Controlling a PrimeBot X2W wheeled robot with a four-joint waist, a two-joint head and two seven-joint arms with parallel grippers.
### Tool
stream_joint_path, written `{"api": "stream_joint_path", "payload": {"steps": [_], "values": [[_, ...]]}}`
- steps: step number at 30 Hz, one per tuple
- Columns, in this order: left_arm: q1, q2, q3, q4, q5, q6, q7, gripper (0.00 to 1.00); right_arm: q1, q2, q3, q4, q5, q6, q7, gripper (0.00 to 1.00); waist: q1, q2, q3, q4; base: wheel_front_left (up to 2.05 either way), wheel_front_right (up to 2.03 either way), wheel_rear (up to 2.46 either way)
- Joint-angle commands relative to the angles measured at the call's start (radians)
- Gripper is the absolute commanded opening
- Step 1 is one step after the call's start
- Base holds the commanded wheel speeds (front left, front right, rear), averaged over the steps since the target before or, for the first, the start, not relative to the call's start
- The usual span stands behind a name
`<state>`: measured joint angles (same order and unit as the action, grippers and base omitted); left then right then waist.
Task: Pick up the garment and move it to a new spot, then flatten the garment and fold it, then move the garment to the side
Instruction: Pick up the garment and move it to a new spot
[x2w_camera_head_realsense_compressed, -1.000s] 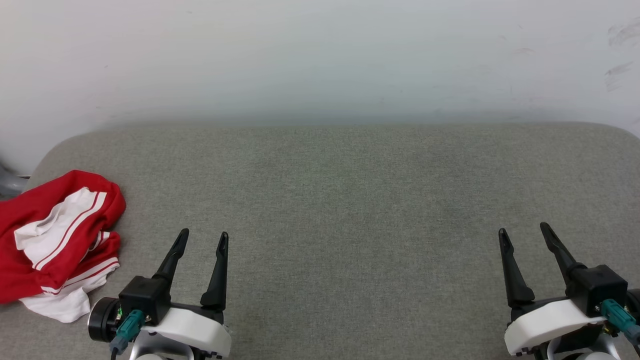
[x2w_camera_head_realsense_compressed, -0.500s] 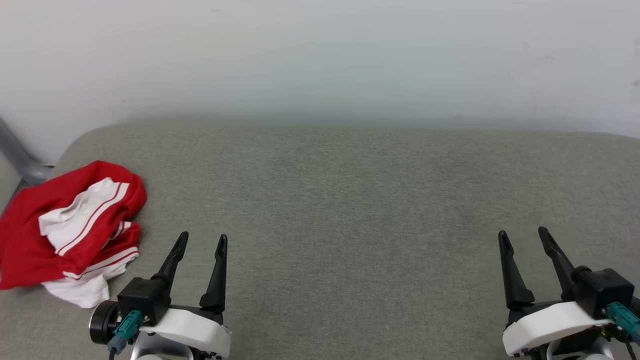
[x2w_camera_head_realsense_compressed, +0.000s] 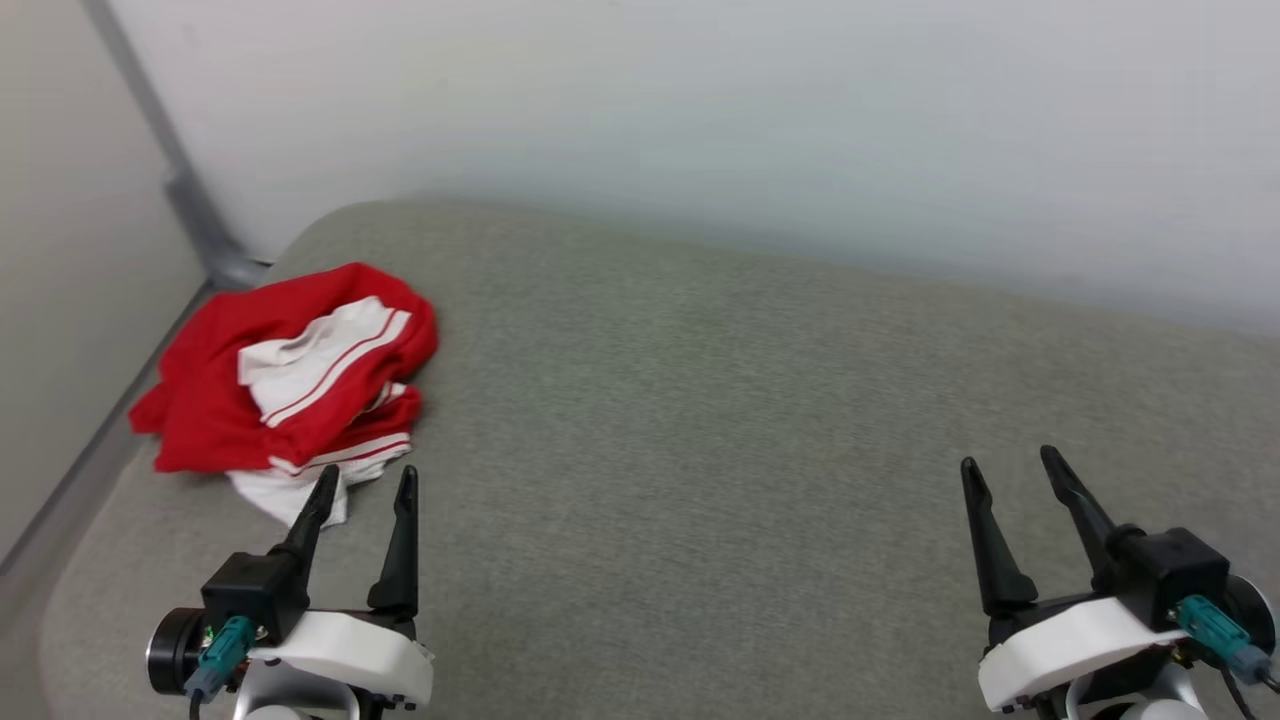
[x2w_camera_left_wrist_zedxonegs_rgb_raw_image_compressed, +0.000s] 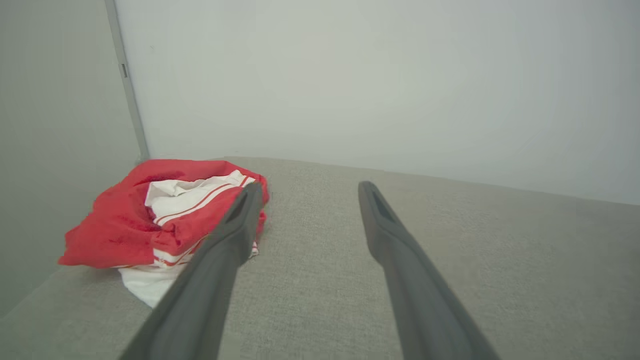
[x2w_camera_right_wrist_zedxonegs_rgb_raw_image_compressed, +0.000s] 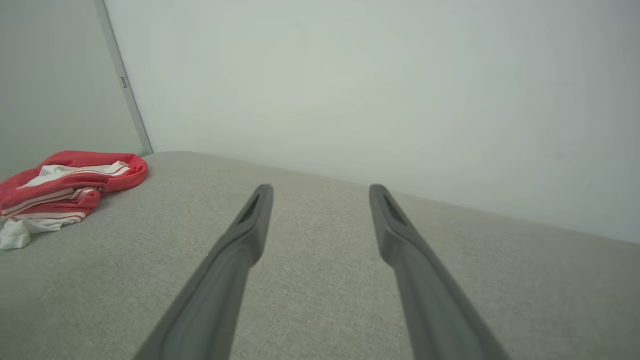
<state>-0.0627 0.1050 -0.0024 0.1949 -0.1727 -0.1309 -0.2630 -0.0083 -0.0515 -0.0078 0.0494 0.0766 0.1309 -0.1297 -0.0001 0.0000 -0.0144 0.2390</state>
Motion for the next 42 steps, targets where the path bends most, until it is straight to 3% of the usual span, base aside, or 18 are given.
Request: {"api": "stream_joint_path", "payload": {"steps": [1,12,19,28,34,38,42], "values": [[-0.01,0.0,0.007,0.002,0.002,0.0,-0.002,1.0,-0.006,0.002,0.008,-0.006,0.001,0.0,0.002,1.0,0.0001,0.0,0.001,0.056,0.0,0.0,0.0],[-0.015,-0.004,0.056,-0.006,-0.015,0.0,-0.002,1.0,-0.019,0.001,0.031,-0.015,-0.008,0.0,0.014,1.0,0.0001,0.0,0.01,0.209,0.0,0.0,0.0],[-0.011,-0.008,0.075,-0.006,-0.02,0.0,-0.002,1.0,-0.029,0.001,0.038,-0.018,-0.016,0.0,0.022,1.0,0.0001,0.0,0.021,0.257,0.0,0.0,0.0],[-0.078,-0.011,0.075,0.003,-0.033,0.0,-0.002,1.0,-0.057,0.001,0.039,-0.038,-0.025,0.0,0.046,1.0,0.0001,0.0,0.077,0.261,0.0,0.0,0.0],[-0.225,0.0,0.059,0.075,-0.091,0.0,-0.002,1.0,-0.094,0.001,0.037,-0.071,-0.056,0.0,0.087,1.0,0.0001,0.0,0.16,0.237,0.0,0.0,0.0],[-0.356,0.038,0.031,0.182,-0.173,0.0,0.009,1.0,-0.129,0.001,0.04,-0.099,-0.094,0.0,0.113,1.0,0.0001,0.0,0.233,0.201,0.0,0.0,0.0],[-0.488,0.096,0.002,0.268,-0.277,0.001,0.095,1.0,-0.171,0.001,0.042,-0.134,-0.117,0.0,0.138,1.0,0.0001,0.0,0.319,0.161,0.0,0.0,0.0]]}}
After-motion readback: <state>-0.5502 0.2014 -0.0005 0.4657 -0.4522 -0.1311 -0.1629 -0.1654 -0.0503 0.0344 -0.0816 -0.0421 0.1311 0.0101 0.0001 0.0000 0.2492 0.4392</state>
